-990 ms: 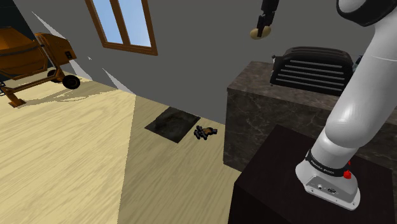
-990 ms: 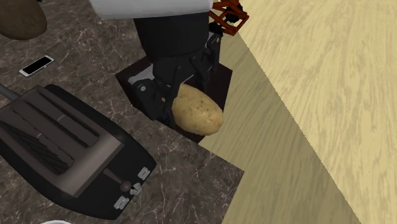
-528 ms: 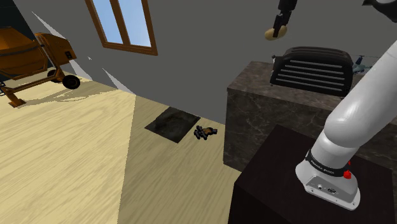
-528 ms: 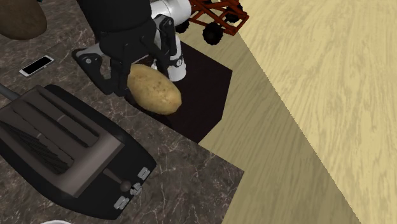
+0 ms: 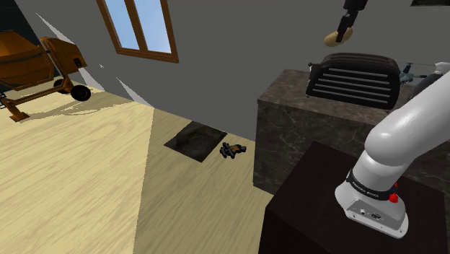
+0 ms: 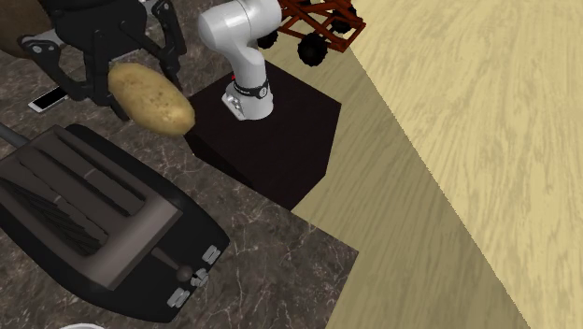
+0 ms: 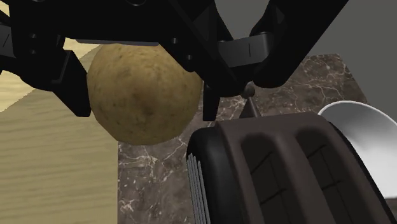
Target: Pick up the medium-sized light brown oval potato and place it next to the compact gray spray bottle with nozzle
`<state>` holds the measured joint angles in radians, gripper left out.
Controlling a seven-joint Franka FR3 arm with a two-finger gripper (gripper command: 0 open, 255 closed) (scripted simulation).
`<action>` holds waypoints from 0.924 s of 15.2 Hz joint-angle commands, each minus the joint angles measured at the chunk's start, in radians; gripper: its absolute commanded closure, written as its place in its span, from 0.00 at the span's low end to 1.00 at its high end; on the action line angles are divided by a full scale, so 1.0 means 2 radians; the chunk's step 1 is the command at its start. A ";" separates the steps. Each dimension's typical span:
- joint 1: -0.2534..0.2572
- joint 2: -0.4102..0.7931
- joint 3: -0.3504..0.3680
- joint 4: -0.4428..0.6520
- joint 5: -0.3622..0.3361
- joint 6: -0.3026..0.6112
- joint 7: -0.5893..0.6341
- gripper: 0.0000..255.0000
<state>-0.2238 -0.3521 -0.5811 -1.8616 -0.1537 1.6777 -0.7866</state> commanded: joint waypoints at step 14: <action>-0.069 -0.112 -0.073 -0.039 -0.077 -0.041 -0.127 1.00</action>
<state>-0.3572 -0.5707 -0.7111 -1.9416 -0.2993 1.5966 -1.0190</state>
